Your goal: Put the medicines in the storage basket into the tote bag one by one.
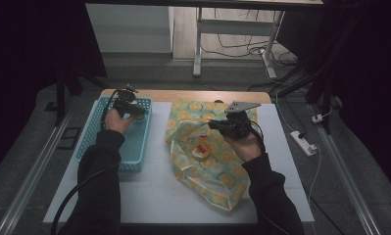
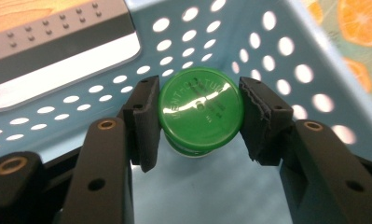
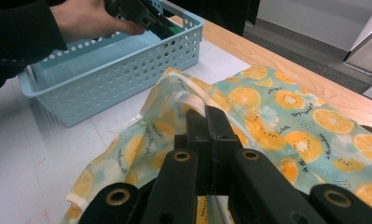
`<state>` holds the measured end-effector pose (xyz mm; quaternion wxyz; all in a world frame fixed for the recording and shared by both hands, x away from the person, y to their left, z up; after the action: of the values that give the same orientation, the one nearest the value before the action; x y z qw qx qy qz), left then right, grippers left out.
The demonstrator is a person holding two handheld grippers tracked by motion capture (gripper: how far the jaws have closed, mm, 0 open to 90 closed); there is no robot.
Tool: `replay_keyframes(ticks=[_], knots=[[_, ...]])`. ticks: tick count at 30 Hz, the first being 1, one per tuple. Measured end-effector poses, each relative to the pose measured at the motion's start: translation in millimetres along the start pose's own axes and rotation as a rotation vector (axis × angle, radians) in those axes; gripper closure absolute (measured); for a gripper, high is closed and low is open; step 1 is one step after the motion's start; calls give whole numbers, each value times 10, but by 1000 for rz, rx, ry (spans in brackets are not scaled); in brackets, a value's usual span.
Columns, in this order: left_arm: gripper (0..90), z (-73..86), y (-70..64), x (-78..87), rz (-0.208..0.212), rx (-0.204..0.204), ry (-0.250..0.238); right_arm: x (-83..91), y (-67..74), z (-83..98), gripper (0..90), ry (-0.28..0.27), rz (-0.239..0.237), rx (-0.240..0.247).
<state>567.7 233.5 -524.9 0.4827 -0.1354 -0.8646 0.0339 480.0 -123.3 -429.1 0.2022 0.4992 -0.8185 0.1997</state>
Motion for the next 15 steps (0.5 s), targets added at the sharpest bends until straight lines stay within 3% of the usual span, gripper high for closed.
replay_keyframes(ticks=[15], knots=[[516, 26, -140, 284, 53, -49, -19, 7, 10, -13, 900, -9, 1, 3]])
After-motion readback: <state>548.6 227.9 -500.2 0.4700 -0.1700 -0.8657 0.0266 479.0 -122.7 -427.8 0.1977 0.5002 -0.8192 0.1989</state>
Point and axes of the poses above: each handheld gripper's, and its own axes: x roughly backward along the jaws, z roughly out of its underside, y roughly to its left, the point moved 5 cm from there along -x, roughly forward along the jaws, and after that the axes turned 10 degrees about x, right-handed, at the moved point
